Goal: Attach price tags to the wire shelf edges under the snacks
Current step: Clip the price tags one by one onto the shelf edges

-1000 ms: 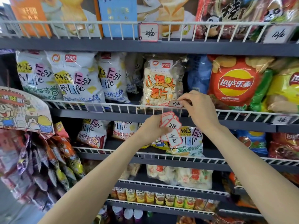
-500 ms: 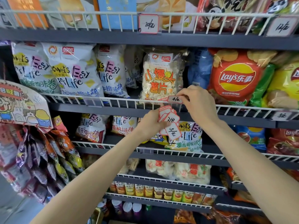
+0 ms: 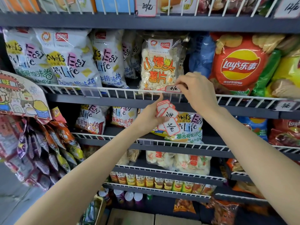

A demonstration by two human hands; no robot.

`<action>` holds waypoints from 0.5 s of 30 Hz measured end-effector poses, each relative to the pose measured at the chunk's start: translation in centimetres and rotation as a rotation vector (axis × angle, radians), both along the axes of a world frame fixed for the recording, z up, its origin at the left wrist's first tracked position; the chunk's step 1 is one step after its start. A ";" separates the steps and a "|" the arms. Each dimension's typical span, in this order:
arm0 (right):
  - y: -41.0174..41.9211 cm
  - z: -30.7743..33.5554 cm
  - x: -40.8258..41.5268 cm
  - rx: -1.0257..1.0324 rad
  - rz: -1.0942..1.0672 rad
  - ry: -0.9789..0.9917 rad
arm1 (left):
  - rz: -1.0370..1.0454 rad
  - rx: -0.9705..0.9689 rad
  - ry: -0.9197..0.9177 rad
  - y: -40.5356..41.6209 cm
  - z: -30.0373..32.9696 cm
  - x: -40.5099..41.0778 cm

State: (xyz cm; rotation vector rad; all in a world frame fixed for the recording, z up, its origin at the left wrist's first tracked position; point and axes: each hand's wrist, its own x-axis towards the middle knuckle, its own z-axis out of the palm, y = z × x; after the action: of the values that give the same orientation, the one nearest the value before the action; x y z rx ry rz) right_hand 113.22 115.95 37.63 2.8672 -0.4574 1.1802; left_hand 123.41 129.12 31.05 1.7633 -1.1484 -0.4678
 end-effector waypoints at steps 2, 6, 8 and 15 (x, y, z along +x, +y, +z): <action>-0.1 0.3 0.3 0.007 0.008 0.026 | 0.009 -0.053 0.033 0.6 0.1 0.3; -0.1 0.8 0.4 0.032 0.022 0.048 | 0.005 -0.052 0.058 1.3 0.7 1.1; -0.1 0.7 0.2 0.040 0.023 0.055 | 0.000 -0.016 0.046 1.4 0.9 1.5; -0.7 0.0 -0.2 0.018 0.029 0.096 | -0.046 0.050 0.003 1.6 2.4 2.2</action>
State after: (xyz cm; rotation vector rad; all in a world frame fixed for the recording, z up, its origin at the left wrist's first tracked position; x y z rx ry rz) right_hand 113.04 115.22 37.64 2.9395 -0.4280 1.0418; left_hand 125.59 130.76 33.41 1.7814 -1.1861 -0.5304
